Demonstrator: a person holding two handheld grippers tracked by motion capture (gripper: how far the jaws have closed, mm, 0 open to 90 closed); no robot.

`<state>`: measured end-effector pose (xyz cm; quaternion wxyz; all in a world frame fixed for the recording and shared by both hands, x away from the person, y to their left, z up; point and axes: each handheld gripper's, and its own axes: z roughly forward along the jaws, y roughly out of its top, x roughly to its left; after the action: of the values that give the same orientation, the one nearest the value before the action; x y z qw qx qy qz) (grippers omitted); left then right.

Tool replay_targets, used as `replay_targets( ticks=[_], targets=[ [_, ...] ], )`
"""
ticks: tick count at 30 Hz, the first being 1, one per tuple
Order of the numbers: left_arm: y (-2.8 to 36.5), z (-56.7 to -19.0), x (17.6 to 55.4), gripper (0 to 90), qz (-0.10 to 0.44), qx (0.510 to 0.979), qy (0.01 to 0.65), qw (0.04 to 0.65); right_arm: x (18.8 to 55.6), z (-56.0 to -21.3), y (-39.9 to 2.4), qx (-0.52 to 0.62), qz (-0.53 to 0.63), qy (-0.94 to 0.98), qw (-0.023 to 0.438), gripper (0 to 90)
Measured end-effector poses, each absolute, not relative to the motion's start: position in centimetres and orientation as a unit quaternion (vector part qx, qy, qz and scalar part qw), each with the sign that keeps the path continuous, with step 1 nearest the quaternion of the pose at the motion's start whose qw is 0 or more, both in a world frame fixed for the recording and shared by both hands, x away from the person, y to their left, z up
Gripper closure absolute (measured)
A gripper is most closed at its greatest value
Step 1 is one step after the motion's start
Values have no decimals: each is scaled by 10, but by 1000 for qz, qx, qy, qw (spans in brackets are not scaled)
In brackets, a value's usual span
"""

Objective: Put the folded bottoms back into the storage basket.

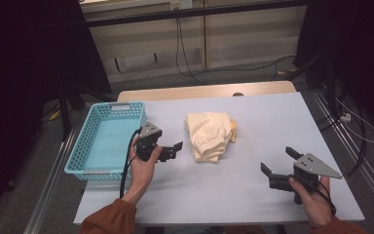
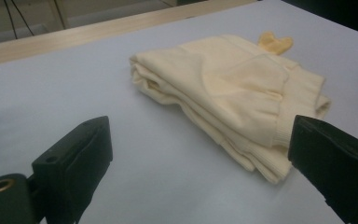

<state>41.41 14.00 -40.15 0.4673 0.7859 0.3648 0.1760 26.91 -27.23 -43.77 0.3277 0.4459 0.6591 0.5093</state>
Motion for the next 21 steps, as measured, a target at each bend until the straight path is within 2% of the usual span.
replay_targets(
  ticks=[10,21],
  targets=[
    [126,-391,431,81,199,779,375,463,269,-438,-272,444,509,660,328,9],
    [113,-394,455,61,149,782,397,457,269,-438,-272,442,509,664,323,11]
  ],
)
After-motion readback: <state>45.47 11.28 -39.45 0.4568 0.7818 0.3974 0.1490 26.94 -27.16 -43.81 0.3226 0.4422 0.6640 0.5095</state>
